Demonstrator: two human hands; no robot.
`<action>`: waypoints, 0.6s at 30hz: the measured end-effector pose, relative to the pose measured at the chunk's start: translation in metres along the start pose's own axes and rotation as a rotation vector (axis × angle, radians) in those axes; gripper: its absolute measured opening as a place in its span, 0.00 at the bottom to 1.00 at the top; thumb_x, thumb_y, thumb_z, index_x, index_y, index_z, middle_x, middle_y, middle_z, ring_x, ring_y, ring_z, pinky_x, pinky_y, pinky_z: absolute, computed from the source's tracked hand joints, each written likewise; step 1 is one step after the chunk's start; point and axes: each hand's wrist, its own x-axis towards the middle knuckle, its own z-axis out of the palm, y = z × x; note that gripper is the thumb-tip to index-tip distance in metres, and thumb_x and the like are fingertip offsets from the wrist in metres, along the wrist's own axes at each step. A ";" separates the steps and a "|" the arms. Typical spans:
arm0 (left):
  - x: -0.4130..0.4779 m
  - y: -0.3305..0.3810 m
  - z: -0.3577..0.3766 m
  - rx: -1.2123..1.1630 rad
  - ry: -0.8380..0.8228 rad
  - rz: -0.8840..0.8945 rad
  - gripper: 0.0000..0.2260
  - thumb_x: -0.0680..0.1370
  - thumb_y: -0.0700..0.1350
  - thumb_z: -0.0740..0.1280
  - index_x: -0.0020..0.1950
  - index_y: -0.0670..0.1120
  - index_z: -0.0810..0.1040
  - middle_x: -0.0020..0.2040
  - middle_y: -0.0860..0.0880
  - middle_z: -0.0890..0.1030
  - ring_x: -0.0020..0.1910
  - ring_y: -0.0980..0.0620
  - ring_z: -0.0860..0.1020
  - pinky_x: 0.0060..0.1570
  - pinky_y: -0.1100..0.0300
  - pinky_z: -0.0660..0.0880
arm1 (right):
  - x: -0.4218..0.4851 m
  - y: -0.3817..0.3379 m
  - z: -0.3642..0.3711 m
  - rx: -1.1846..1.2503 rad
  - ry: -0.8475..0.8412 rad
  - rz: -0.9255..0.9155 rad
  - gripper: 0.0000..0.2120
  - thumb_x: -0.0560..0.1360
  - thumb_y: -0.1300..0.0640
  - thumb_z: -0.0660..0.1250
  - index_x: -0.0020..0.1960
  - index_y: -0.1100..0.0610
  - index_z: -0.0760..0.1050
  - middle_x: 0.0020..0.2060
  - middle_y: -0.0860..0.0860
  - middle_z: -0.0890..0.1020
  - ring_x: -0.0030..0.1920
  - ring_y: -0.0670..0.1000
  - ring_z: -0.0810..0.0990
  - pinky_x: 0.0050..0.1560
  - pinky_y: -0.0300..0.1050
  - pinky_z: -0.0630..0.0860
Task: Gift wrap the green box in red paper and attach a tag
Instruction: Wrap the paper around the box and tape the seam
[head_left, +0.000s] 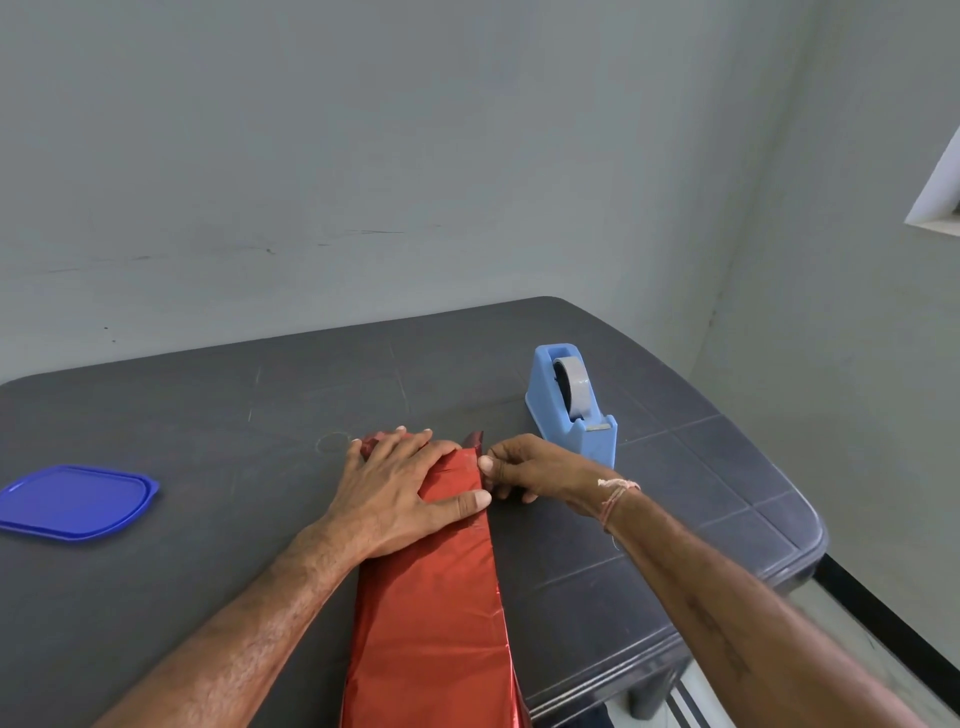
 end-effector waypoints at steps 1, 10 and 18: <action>0.000 0.000 0.000 0.001 0.004 0.002 0.53 0.59 0.87 0.37 0.79 0.64 0.57 0.83 0.55 0.55 0.82 0.50 0.49 0.78 0.37 0.44 | 0.000 0.000 0.001 0.001 0.004 -0.003 0.15 0.83 0.44 0.63 0.45 0.53 0.78 0.39 0.43 0.82 0.45 0.44 0.79 0.46 0.42 0.74; 0.000 0.000 0.003 -0.015 0.020 0.011 0.54 0.59 0.87 0.37 0.79 0.64 0.58 0.83 0.54 0.56 0.82 0.51 0.49 0.78 0.37 0.45 | -0.001 -0.002 0.003 0.000 0.033 -0.028 0.14 0.83 0.47 0.64 0.41 0.51 0.76 0.35 0.43 0.79 0.37 0.40 0.77 0.41 0.37 0.72; 0.001 -0.002 0.005 -0.039 0.039 0.027 0.50 0.61 0.86 0.39 0.78 0.65 0.59 0.82 0.54 0.57 0.82 0.51 0.50 0.78 0.39 0.47 | 0.004 0.001 0.005 0.024 0.063 -0.065 0.15 0.83 0.50 0.65 0.39 0.53 0.77 0.32 0.43 0.78 0.32 0.38 0.75 0.36 0.29 0.71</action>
